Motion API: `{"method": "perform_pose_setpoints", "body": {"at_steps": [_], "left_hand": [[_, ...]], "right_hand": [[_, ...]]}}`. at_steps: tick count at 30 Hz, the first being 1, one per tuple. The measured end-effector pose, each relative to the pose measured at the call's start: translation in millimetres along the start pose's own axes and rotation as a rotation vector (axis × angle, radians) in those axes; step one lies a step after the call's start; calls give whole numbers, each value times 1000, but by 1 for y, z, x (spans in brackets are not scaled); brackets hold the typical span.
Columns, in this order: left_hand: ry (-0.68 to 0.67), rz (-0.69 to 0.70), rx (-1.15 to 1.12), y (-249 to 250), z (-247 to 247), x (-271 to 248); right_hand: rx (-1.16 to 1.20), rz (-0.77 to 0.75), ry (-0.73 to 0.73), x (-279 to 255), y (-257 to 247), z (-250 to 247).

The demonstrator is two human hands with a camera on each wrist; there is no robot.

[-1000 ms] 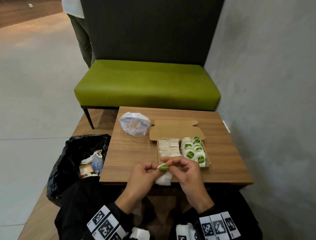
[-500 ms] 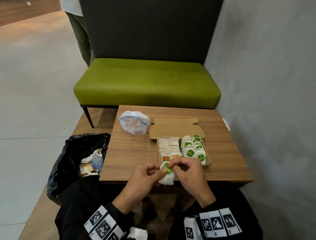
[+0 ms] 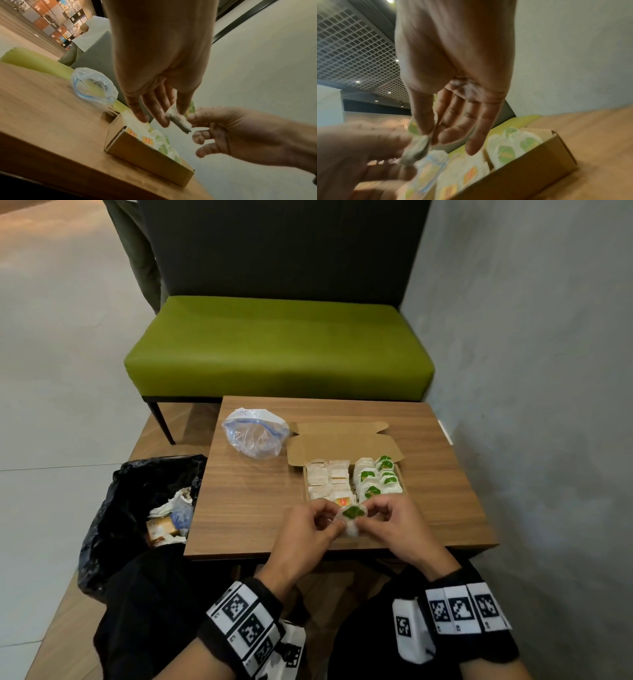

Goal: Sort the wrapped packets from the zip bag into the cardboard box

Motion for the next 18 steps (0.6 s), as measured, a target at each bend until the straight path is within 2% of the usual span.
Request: {"method": "perform_pose_setpoints", "body": {"at_steps": [4,6,8,12,14,18], "left_hand": [[-26,-123,180,-16,3,7],[-73,-147,257,-22,6,7],[-95,-151,329,-24,8,7],[-93,-146,337,-26,8,9],[-92,-146,335,-27,7,10],[-97,-141,325,-29,6,10]], "right_hand": [[-223,145,246,17,17,-54],[-315,177,208,30,26,-63],[-374,214,89,44,35,-61],[-555,254,-55,62,47,-51],[-627,256,-58,67,51,-47],[-717,249,45,70,54,-44]]}}
Point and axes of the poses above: each hand's wrist, its own x-axis towards the middle knuckle, its own z-axis out of the palm, y = z × x, the point moved 6 cm from there along x, towards the middle knuckle, and after that the axes turned 11 degrees about -y, right-handed, at the moved point
